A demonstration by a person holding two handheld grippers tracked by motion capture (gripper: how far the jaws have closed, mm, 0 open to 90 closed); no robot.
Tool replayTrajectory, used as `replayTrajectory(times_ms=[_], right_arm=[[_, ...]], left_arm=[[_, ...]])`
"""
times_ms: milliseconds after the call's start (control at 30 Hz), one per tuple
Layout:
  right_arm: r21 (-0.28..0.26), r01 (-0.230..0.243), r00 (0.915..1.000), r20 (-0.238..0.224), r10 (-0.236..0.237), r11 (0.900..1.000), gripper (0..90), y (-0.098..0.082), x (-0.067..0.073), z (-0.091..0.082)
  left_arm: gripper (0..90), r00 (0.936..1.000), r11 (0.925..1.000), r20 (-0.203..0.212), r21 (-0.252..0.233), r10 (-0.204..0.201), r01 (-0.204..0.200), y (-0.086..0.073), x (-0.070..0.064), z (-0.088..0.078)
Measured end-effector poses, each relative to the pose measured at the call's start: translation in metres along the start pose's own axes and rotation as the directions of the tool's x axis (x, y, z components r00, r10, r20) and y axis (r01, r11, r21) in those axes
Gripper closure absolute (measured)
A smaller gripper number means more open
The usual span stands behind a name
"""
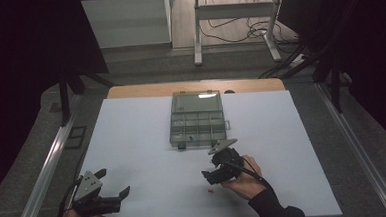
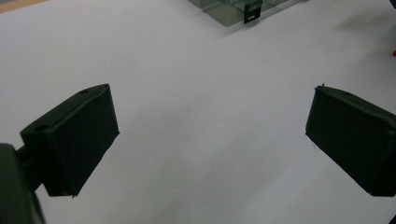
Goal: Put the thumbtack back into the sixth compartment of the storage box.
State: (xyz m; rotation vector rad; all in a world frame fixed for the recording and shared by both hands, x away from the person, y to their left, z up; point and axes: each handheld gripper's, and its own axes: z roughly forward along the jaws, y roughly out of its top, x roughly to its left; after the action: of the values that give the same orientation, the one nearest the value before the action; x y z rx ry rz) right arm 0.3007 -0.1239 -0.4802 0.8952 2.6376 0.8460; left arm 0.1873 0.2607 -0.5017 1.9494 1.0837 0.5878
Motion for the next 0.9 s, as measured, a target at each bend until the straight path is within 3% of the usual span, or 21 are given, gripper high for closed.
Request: replayTrajectory(times_ms=[300, 567, 900], right_arm=[[0.029, 0.011, 0.9995, -0.029, -0.010, 1.000, 32.8, -0.011, 0.007, -0.004], [0.056, 0.072, 0.9955, -0.066, -0.068, 0.996, 55.1, -0.020, 0.018, -0.004], [0.118, 0.117, 0.9863, -0.130, -0.101, 0.986, 71.1, -0.029, 0.031, 0.006]], left_arm=[[3.0, 1.0000, 1.0000, 0.001, 0.001, -0.003, 0.003, 0.000, 0.000, 0.000], [3.0, 1.0000, 1.0000, 0.001, 0.002, -0.001, 0.001, 0.000, 0.000, 0.000], [3.0, 1.0000, 1.0000, 0.001, 0.003, 0.002, -0.002, 0.000, -0.001, 0.000]])
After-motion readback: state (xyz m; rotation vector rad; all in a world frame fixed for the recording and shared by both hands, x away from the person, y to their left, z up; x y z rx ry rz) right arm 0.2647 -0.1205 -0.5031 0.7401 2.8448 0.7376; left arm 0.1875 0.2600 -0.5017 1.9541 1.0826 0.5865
